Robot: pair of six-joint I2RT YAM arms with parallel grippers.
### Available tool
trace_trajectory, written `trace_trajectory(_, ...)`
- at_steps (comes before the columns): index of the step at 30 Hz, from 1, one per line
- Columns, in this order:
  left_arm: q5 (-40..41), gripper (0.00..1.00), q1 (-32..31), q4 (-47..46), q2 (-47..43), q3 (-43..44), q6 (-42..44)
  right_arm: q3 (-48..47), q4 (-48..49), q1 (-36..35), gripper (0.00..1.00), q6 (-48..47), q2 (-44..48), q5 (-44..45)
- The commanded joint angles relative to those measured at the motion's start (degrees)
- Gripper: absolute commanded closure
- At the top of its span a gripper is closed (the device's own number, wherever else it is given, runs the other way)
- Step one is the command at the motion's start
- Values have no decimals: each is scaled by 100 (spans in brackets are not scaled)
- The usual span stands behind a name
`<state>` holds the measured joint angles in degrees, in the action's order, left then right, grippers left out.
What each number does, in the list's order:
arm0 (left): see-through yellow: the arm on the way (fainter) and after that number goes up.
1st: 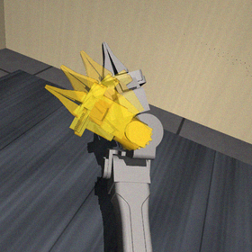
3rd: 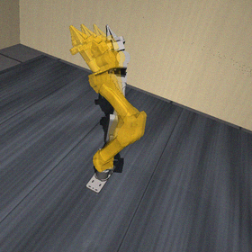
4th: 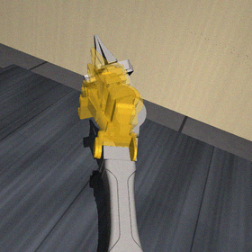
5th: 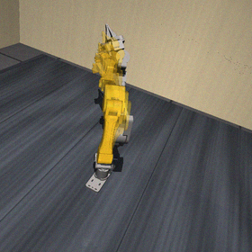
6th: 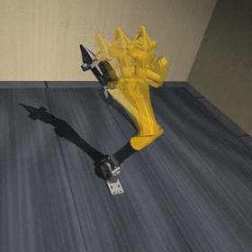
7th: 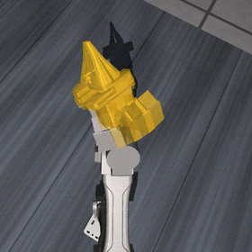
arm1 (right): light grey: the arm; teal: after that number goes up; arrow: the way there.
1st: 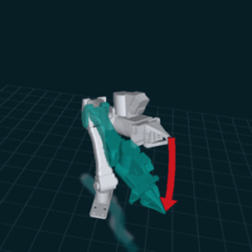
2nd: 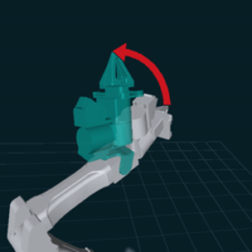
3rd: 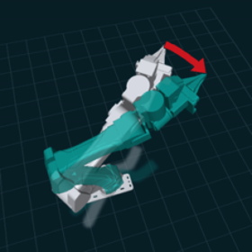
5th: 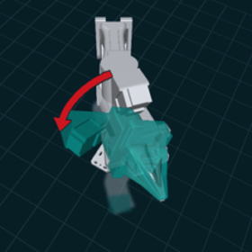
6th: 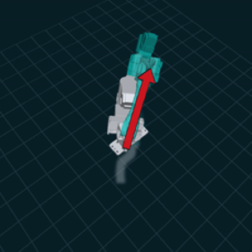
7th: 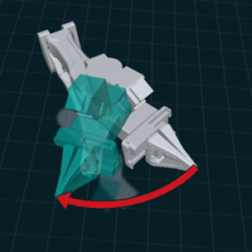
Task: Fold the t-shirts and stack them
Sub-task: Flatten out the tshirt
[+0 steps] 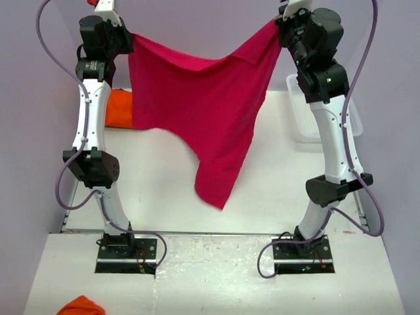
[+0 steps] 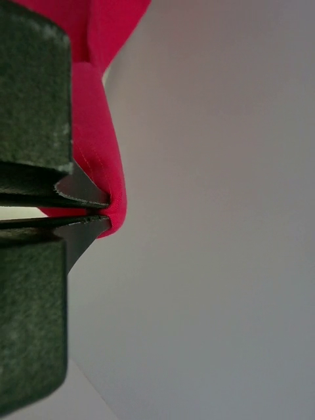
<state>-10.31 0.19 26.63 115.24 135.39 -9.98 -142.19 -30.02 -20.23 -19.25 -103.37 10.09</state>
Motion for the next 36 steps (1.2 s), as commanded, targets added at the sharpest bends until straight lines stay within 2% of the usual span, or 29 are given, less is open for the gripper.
trace_trajectory(1,-305,100,166,-905,-335,330,-180,-547,453,89,100,79,335,-183)
trace_trajectory(7,-411,100,166,-906,-704,216,-206,-520,410,89,100,79,695,-147)
trace_trajectory(12,-323,100,166,-791,-1616,-539,-198,85,199,-24,100,176,1406,-122)
trace_trajectory(16,-419,100,166,-599,-2609,-1356,-215,1051,444,-734,100,-281,2450,527)
trace_trajectory(18,-411,100,166,-475,-2944,-1576,-268,1062,375,-1025,100,-413,2681,765)
trace_trajectory(21,-577,100,166,-527,-3683,-2173,-355,957,260,-1937,100,-702,3111,1423)
trace_trajectory(24,-622,100,166,-501,-4158,-2211,-391,930,365,-2528,100,-1167,3270,1908)
trace_trajectory(26,-630,100,166,-326,-4142,-1896,-408,965,514,-2846,100,-1379,3376,2137)
trace_trajectory(31,-727,100,166,-18,-3361,-868,-470,1009,901,-2846,100,-1723,3183,2234)
trace_trajectory(36,-675,100,175,-184,-2499,-769,-461,667,945,-2399,100,-1557,2551,1831)
